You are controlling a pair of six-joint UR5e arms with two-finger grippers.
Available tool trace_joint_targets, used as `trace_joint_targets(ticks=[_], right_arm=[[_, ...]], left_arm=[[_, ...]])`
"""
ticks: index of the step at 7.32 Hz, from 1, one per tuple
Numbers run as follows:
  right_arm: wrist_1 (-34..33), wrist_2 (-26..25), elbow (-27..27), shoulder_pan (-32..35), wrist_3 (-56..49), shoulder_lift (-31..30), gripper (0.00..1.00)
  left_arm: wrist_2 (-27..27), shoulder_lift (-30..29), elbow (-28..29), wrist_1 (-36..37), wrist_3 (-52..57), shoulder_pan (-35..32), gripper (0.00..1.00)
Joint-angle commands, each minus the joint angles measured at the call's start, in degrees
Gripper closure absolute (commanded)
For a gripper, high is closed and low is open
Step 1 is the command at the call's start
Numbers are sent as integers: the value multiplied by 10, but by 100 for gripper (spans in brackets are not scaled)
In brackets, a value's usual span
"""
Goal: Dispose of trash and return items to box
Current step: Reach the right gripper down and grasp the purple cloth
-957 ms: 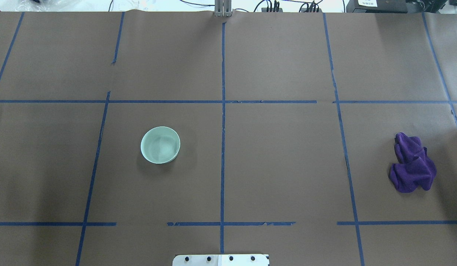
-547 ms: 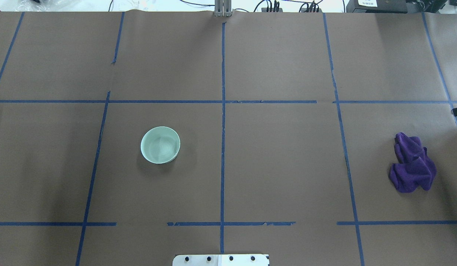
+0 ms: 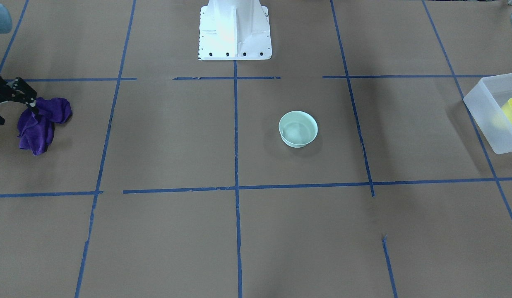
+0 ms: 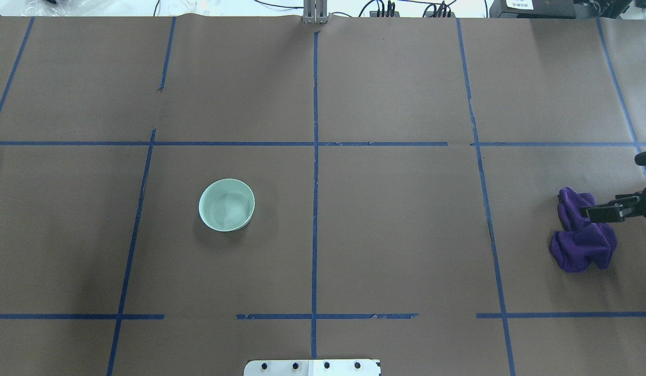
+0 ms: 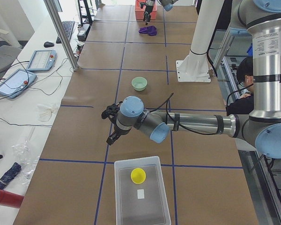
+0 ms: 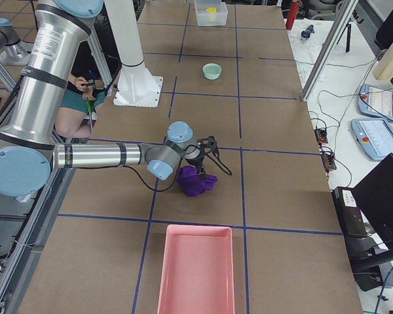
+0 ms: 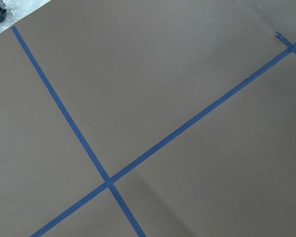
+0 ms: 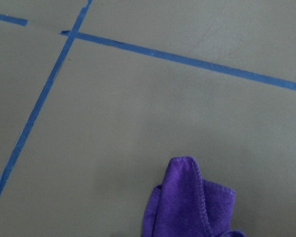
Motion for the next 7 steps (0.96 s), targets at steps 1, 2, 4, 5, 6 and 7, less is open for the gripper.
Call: trace_joint_targets(ticks=[1,2,4,5,6,7], right_arm=[[4,-88,-18,-89,22,-5,10],[4,-107,-39,-98,18,-2,19],[4,-115,-47,-100,10,-4,99],[4,-113,-42,-99,5,-4,100],[-1,-97,-30,-95,4,-5,100],[-24,-67,-11,-69,-9,-4,100]], left_arm=[[1,-1,-1,0,0,0,0],[0,-1,-2,0,-1,0,0],[0,-4,-1,0,-3,0,0],[0,-4,-1,0,-3,0,0],[0,-4,-1,0,-3,0,0],[0,-4,-1,0,-3,0,0]])
